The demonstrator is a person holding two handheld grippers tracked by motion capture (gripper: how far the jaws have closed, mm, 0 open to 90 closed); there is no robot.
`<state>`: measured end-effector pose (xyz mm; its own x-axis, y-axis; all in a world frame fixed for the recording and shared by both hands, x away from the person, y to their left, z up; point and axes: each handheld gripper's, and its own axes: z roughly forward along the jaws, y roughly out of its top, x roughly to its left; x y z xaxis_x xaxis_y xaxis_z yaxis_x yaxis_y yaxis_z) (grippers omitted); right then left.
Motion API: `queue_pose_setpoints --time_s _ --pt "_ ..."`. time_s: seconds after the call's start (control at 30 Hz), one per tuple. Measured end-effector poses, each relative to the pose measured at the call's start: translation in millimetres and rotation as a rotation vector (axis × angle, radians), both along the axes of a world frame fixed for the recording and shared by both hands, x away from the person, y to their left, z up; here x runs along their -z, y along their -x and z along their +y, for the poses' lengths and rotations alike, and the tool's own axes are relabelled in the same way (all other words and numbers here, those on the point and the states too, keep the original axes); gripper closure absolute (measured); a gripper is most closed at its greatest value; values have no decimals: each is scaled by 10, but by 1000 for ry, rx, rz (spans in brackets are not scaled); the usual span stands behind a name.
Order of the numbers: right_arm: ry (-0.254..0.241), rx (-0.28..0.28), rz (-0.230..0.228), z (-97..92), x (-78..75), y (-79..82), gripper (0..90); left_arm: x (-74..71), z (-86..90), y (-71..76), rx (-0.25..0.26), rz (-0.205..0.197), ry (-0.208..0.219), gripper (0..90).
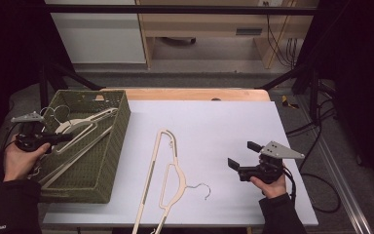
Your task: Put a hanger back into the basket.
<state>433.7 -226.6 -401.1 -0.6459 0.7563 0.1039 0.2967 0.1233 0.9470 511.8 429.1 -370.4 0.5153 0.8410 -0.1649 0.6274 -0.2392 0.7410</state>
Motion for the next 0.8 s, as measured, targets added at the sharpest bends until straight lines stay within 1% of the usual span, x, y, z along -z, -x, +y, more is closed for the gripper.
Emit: queue_pose_setpoints --time_s 0.03,0.1,0.17,0.23,0.27,0.3,0.37,0.43,0.5,0.53,0.6,0.7,0.73,0.8 --pt "-2 0 2 0 -2 2 45 24 16 -7 -19 1 -6 831" --pt "-4 2 1 -4 -4 2 45 50 47 -8 -47 0 14 827" --pt "-3 2 0 -6 -5 3 46 64 67 -10 -71 -9 7 821" --pt "-3 2 1 -2 -4 3 46 73 67 -20 -101 -8 -12 811" --pt "-3 1 2 1 -2 2 46 73 72 -26 -115 1 -37 803" --pt "-1 -1 2 2 0 0 46 82 86 -35 -132 1 -68 793" --pt "0 1 6 7 2 1 46 95 119 -33 -176 12 -85 754" --pt "-1 1 6 7 1 2 46 110 164 -21 -182 27 -84 781" --pt "-2 1 6 6 1 2 46 131 174 -16 -196 32 -112 786" --pt "1 0 3 6 3 -2 45 143 183 -17 -200 35 -124 777" --pt "3 -2 4 14 7 -3 45 164 202 -22 -220 44 -117 772" --pt "6 -5 5 28 12 -6 45 195 217 -38 -243 59 -139 758" --pt "5 -3 9 27 13 -5 45 208 217 -42 -254 59 -140 757" --pt "5 -2 6 21 11 -6 45 223 226 -49 -271 77 -155 743"
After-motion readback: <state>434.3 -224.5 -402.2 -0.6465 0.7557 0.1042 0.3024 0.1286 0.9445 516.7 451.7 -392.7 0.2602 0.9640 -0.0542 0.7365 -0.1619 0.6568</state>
